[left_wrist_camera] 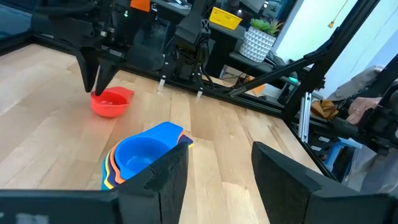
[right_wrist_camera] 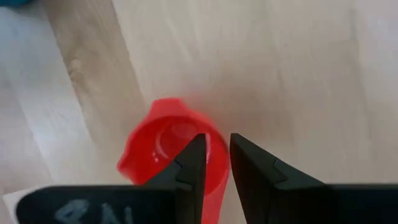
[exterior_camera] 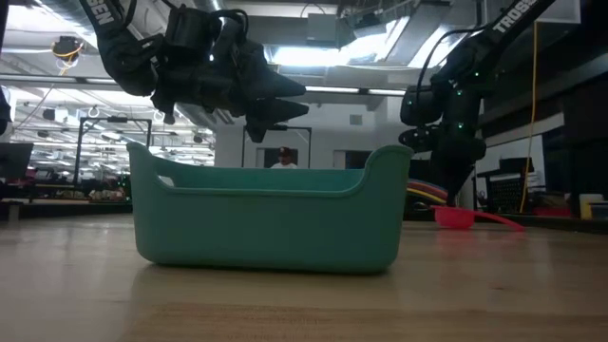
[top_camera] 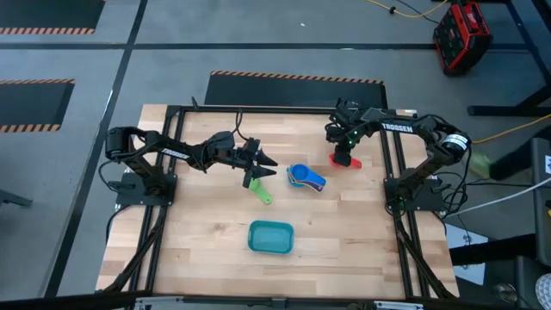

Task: Nest measuring cups in basket
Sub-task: Stack the red measuring cup on top of the blue measuring cup

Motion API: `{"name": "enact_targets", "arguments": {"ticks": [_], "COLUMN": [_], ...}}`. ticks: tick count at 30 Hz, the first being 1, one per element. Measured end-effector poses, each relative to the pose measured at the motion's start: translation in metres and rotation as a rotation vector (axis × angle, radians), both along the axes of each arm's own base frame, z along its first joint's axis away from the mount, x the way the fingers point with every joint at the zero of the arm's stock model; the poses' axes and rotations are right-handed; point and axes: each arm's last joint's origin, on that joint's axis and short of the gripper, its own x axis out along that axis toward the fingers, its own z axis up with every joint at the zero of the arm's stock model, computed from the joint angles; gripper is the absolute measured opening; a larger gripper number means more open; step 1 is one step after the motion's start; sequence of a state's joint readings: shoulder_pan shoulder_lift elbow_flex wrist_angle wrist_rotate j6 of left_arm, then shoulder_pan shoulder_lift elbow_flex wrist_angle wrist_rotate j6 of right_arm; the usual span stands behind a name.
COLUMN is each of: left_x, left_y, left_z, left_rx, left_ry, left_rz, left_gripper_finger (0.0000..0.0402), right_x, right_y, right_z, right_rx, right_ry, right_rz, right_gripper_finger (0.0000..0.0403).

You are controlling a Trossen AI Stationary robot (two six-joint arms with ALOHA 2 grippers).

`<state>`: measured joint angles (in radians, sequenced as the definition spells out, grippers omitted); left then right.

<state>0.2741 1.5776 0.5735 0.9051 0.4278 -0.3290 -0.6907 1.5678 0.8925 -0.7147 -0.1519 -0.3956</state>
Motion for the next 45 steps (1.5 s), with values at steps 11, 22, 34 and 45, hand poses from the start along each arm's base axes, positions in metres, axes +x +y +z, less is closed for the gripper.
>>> {"name": "enact_targets", "arguments": {"ticks": [11,22,34,45], "left_x": [0.0,0.0,-0.008,-0.033], "left_y": [0.0,0.0,0.012,0.025], "left_z": [0.0,0.0,0.018,0.051], "left_rx": [-0.001,-0.001,0.024,0.079], "left_ry": [0.0,0.0,-0.082,-0.136], "left_rz": [-0.001,-0.003,0.039,0.055], "left_gripper_finger": [0.017,0.017,0.017,0.017], "right_x": [0.008,0.008,0.012,0.046], "right_y": [-0.006,-0.007,-0.009,-0.004], "right_z": [-0.017,-0.018,0.0,0.075], "right_rx": [0.004,0.003,0.053,0.07], "right_ry": [0.004,0.005,0.05,0.02], "right_rz": [0.003,0.002,-0.071,-0.176], "right_gripper_finger": [0.0077,0.0034,0.0013,0.0015]}}
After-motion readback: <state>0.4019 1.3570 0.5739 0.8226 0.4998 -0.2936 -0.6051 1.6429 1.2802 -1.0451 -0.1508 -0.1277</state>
